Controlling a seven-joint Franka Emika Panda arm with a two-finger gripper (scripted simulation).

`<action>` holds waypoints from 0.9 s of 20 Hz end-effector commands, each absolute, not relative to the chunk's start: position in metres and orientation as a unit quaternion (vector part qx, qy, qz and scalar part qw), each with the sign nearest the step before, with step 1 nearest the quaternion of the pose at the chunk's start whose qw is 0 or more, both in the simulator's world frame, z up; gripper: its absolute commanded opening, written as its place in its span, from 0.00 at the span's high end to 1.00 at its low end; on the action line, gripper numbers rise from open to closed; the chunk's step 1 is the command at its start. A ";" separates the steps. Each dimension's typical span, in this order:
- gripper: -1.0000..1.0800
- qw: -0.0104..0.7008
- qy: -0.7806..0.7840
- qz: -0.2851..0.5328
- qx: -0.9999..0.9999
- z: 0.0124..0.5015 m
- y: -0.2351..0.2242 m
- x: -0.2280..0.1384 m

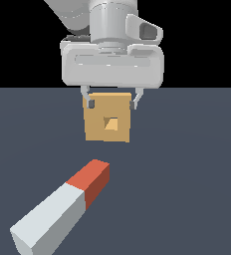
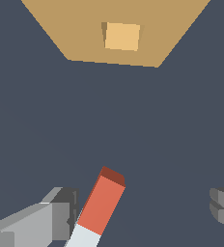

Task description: Insert the peg into the horizontal hole in a box.

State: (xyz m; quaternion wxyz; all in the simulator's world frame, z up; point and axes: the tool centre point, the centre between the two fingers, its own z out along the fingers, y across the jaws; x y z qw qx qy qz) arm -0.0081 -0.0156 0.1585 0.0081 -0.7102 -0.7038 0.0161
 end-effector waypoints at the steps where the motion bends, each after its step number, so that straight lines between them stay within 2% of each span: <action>1: 0.04 0.008 -0.704 0.016 -0.710 0.159 -0.016 -0.008; 9: 0.04 0.007 -0.678 0.014 -0.734 0.146 -0.043 -0.016; 18: 0.04 0.002 -0.592 0.007 -0.806 0.103 -0.125 -0.053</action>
